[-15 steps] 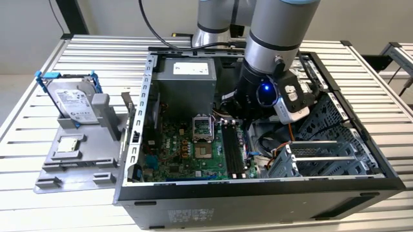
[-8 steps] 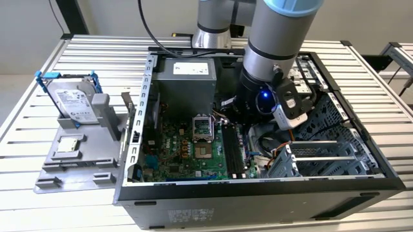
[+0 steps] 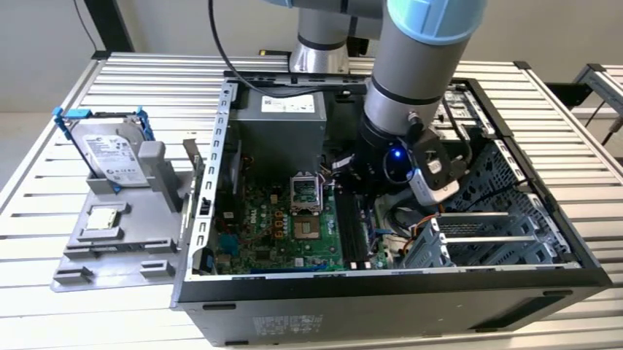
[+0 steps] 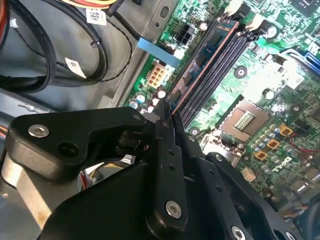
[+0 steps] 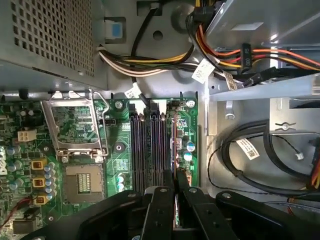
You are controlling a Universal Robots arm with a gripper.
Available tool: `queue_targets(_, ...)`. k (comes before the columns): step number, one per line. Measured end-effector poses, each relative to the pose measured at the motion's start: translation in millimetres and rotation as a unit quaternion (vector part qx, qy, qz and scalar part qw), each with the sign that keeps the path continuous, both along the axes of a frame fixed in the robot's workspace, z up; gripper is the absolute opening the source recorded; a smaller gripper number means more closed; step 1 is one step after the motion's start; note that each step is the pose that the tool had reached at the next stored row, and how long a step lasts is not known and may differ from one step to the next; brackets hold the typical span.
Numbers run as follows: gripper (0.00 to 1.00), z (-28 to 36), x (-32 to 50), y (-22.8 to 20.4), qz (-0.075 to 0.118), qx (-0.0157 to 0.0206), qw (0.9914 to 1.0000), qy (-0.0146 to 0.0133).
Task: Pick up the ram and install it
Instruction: 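Insert the ram into the slot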
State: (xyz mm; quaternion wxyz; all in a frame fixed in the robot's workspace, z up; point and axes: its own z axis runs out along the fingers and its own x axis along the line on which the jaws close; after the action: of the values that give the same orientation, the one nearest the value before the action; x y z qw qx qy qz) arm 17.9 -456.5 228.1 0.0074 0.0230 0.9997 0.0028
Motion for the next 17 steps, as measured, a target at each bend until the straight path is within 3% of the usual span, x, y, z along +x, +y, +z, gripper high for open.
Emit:
queue_targets(4, 0.00, -6.6, -0.3, -0.1, 0.002, 0.0001, 1.00000, 0.0000)
queue_targets(11, 0.00, -6.6, -1.4, -3.5, 0.003, 0.0000, 1.00000, 0.0000)
queue_targets(17, 0.00, -7.2, -5.2, -3.6, 0.012, -0.0009, 0.99993, 0.0000)
